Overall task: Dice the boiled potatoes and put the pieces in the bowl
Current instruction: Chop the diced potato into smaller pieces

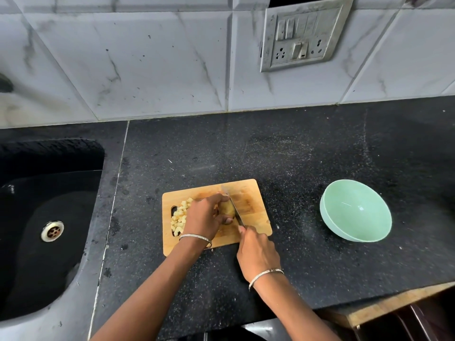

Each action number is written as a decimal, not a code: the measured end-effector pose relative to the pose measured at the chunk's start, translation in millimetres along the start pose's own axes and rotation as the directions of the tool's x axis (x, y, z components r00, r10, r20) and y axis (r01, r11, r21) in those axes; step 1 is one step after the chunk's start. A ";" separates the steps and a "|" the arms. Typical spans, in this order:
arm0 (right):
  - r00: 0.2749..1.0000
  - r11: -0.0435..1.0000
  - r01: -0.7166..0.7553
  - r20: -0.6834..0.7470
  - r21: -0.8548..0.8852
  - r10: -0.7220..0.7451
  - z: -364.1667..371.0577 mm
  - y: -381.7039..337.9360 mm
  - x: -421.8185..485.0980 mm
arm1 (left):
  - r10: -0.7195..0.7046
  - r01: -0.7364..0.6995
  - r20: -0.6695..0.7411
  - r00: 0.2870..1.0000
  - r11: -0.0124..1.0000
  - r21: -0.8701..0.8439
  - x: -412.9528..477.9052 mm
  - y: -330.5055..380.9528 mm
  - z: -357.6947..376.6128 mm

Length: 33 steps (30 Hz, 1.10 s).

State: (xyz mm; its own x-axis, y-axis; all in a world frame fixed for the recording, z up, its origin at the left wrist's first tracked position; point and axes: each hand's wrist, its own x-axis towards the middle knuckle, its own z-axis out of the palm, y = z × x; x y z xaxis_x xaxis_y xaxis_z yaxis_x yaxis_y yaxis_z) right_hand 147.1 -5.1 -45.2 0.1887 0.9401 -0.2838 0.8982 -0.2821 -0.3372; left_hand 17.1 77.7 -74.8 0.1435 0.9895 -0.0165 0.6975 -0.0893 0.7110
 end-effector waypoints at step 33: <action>0.998 0.983 0.054 0.015 0.178 -0.058 9.8 32.3 -29.5 | 0.096 -0.228 0.303 0.948 0.870 0.438 5.0 27.4 -14.8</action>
State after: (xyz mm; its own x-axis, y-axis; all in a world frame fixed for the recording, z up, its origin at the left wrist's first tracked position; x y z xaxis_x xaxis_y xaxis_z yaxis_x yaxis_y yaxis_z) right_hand 166.6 -43.9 -56.5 0.1307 0.9518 -0.2775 0.8220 -0.2605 -0.5064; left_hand 26.5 81.9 -45.0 0.4156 0.8953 -0.1601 0.8812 -0.3528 0.3146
